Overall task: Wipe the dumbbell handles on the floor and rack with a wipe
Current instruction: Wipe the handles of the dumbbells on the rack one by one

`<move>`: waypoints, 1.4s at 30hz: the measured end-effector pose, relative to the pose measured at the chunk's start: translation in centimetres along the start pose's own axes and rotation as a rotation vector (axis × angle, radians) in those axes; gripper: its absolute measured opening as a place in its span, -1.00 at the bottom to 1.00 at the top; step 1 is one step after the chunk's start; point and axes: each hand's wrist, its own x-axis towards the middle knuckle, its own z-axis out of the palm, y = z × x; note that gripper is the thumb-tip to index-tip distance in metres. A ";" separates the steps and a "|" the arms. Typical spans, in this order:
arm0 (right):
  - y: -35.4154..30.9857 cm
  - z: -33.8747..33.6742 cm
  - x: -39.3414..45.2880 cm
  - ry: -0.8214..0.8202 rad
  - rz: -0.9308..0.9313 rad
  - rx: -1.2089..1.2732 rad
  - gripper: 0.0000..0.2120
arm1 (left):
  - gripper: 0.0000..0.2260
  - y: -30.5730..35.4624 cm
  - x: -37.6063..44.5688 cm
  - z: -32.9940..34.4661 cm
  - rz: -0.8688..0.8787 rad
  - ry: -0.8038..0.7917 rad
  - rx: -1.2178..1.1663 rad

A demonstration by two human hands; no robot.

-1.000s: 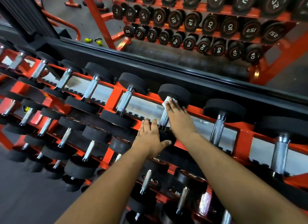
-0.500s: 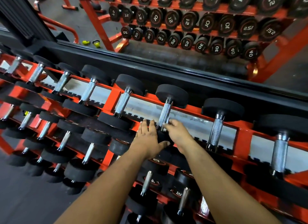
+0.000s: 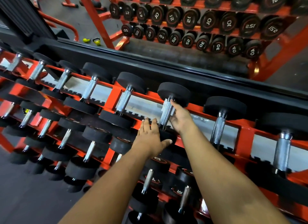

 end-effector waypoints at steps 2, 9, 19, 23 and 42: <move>1.0 -0.6 -0.7 0.007 -0.010 -0.163 -0.80 | -0.01 -0.1 0.1 0.0 0.005 0.001 0.006; 1.3 -1.2 -2.2 0.276 -0.735 -1.267 -0.58 | -0.03 0.0 -0.1 0.3 0.026 0.031 -0.003; -1.7 -3.8 -1.7 -0.174 -1.202 -2.303 -0.32 | -0.02 -0.3 0.0 0.6 0.043 0.048 -0.023; 0.4 -2.6 -2.4 -0.377 -1.098 -2.268 -0.46 | -0.02 -0.4 0.1 0.7 0.049 0.046 -0.025; -4.5 -19.7 -12.0 -0.110 -0.964 -1.523 -0.49 | -0.11 8.8 -5.9 7.8 0.118 0.274 -0.103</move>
